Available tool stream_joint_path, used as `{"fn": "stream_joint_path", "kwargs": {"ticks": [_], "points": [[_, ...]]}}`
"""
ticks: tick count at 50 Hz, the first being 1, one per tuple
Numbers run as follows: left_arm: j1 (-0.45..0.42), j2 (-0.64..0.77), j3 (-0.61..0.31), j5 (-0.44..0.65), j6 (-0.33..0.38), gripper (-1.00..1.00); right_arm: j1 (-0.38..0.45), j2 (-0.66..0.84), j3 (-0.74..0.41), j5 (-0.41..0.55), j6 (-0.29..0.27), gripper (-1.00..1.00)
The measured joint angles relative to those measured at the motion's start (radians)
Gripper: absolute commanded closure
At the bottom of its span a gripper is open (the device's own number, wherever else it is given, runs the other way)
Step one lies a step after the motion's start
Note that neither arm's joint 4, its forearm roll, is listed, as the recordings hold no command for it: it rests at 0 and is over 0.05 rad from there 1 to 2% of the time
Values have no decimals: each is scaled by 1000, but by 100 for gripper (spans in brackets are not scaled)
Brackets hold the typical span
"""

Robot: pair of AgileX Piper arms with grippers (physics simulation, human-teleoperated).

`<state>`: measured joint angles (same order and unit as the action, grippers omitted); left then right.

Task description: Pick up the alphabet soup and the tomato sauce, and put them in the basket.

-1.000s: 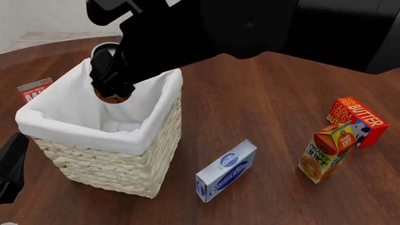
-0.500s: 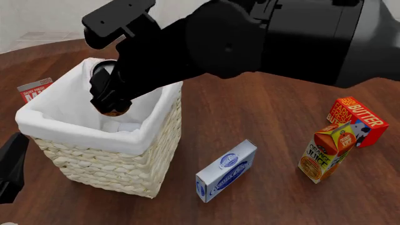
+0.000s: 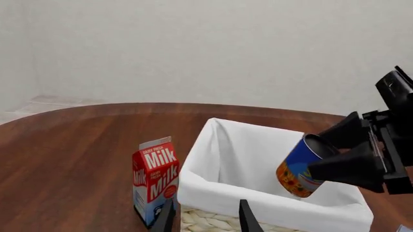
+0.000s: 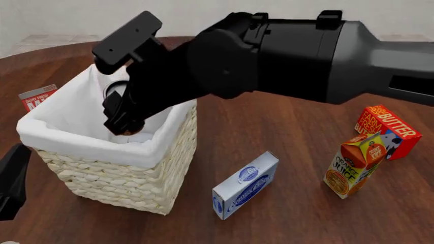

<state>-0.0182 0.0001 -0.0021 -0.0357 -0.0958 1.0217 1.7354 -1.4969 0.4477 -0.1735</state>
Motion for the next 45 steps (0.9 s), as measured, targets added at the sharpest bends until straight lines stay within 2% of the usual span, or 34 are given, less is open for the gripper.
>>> {"fn": "stream_joint_path", "kwargs": {"ticks": [16,17,45], "points": [[2,0,0,0,-6,-100,-6,33,-5,-7,-12,100],[2,0,0,0,-6,-100,-7,35,-6,-7,-12,-100],[1,0,0,0,-7,-100,-7,24,-38,7,7,-100]]}}
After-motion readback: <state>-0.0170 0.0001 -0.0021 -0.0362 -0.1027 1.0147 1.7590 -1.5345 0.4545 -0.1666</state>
